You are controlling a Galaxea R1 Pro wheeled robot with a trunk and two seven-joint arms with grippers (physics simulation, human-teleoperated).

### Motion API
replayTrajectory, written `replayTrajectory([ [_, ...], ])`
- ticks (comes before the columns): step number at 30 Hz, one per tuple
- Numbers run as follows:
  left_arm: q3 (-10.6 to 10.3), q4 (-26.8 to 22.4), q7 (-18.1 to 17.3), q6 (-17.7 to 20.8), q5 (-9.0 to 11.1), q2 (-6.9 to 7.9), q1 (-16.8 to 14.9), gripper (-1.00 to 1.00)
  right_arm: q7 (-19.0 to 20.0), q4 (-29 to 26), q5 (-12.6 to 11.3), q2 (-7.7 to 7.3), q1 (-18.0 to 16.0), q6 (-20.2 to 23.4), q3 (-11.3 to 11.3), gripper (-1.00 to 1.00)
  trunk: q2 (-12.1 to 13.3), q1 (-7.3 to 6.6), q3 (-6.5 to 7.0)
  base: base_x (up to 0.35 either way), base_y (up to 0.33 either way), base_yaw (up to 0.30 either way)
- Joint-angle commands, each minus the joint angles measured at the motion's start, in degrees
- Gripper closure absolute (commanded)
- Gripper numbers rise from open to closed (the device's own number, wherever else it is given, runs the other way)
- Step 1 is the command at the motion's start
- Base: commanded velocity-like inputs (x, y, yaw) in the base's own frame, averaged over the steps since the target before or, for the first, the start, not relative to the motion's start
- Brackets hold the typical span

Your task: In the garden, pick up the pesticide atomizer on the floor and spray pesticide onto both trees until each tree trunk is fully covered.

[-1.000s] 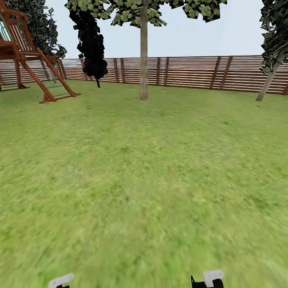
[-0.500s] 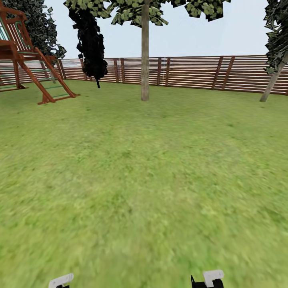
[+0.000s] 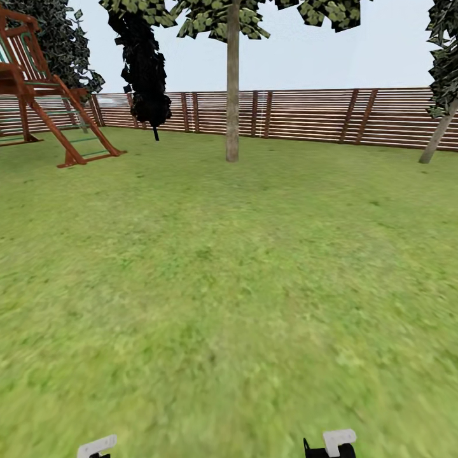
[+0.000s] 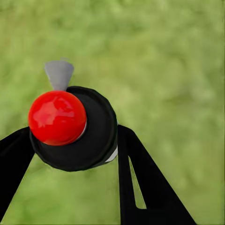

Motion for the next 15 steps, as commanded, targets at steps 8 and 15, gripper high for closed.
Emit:
replayTrajectory([
  [8,0.01,0.0,-0.01,0.0,0.01,0.0,0.01,1.0,0.0,0.0,0.01,0.0,0.0,0.0,0.01,-1.0,0.0,0.0,0.0,0.339,0.113,0.0],
  [15,0.01,0.0,-0.02,0.0,0.01,0.0,0.0,1.0,0.0,0.0,0.01,0.0,0.0,0.0,0.0,-1.0,0.0,0.0,0.0,0.339,0.113,0.0],
])
